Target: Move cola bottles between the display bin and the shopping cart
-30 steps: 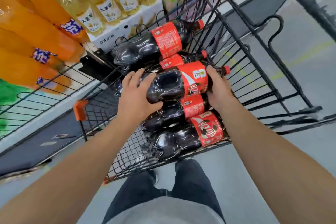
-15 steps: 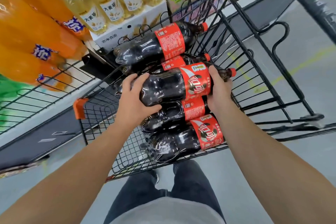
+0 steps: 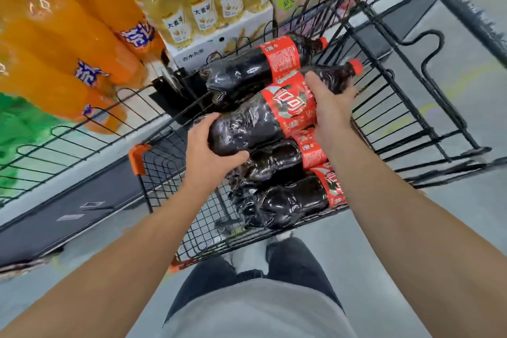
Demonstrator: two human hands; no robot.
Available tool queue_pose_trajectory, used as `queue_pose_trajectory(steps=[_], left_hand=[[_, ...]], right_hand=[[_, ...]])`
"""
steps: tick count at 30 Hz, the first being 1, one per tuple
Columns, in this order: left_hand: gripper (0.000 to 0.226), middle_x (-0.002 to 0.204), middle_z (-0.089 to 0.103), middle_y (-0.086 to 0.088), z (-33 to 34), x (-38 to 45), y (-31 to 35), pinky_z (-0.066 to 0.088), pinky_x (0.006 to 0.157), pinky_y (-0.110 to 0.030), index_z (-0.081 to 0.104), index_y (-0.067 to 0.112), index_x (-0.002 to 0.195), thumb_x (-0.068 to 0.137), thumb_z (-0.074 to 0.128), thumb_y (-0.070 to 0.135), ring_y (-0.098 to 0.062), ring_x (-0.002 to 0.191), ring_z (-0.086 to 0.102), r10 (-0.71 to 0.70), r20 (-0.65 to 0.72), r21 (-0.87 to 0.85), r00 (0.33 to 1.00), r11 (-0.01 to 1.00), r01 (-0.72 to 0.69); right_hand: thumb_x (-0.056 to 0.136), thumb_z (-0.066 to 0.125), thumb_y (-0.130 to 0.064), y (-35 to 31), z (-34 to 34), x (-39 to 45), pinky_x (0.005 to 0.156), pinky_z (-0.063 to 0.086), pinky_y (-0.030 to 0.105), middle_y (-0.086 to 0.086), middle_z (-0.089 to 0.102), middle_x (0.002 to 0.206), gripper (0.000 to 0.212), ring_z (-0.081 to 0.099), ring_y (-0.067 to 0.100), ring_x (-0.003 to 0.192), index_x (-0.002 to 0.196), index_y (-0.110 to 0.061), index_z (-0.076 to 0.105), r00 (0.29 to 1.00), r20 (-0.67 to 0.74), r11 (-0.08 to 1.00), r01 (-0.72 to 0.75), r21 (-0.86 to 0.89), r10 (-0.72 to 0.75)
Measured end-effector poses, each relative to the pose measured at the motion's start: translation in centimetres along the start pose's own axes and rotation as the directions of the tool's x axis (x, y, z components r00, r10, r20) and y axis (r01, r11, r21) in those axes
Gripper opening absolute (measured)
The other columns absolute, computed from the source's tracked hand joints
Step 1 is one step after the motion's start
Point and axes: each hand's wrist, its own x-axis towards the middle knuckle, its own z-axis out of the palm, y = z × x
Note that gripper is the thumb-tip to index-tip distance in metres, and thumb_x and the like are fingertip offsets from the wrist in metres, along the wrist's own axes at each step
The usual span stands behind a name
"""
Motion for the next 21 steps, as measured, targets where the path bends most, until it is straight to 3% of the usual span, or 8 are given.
queue_pose_trajectory(steps=[6,11,15,21], left_hand=[[0.085,0.131,0.038,0.007,-5.7,-3.2,-3.7,0.037,0.104,-0.027,0.041,0.044,0.134,0.068,0.09,0.023,-0.01,0.121,0.043,-0.017,0.0,-0.144,1.0,0.989,0.017],[0.108,0.139,0.03,0.005,-11.4,-6.1,-8.1,0.032,0.108,-0.028,0.028,0.038,0.152,0.067,0.093,0.029,-0.01,0.127,0.038,-0.048,0.019,-0.184,0.999,0.982,0.051],[0.11,0.136,0.032,0.005,-15.3,-8.8,-10.8,0.033,0.11,-0.029,0.03,0.032,0.154,0.064,0.094,0.03,-0.006,0.121,0.036,-0.065,-0.015,-0.183,0.998,0.981,0.061],[0.102,0.131,0.041,0.003,-18.9,-13.2,-13.9,0.041,0.111,-0.04,0.042,0.028,0.144,0.056,0.095,0.024,-0.012,0.123,0.046,-0.129,-0.203,-0.219,0.971,0.972,0.083]], right_hand=[[0.048,0.093,-0.044,1.0,4.7,-7.2,0.085,0.064,0.049,0.003,0.075,0.111,0.09,0.077,0.022,0.093,0.126,-0.023,0.054,0.989,0.062,0.985,0.141,-0.1,-0.135],[0.038,0.095,-0.064,3.3,9.9,-14.5,0.101,0.056,0.045,-0.002,0.063,0.133,0.129,0.067,0.02,0.117,0.148,-0.028,0.039,0.963,0.085,0.939,0.269,-0.215,-0.256],[0.049,0.09,-0.062,5.0,12.8,-19.7,0.106,0.052,0.042,-0.006,0.057,0.134,0.12,0.063,0.015,0.12,0.15,-0.026,0.035,0.922,0.195,0.876,0.381,-0.294,-0.336],[0.061,0.085,-0.058,7.3,15.8,-26.9,0.118,0.039,0.039,0.002,0.045,0.149,0.119,0.047,0.018,0.137,0.157,-0.017,0.029,0.835,0.384,0.793,0.52,-0.318,-0.394]])
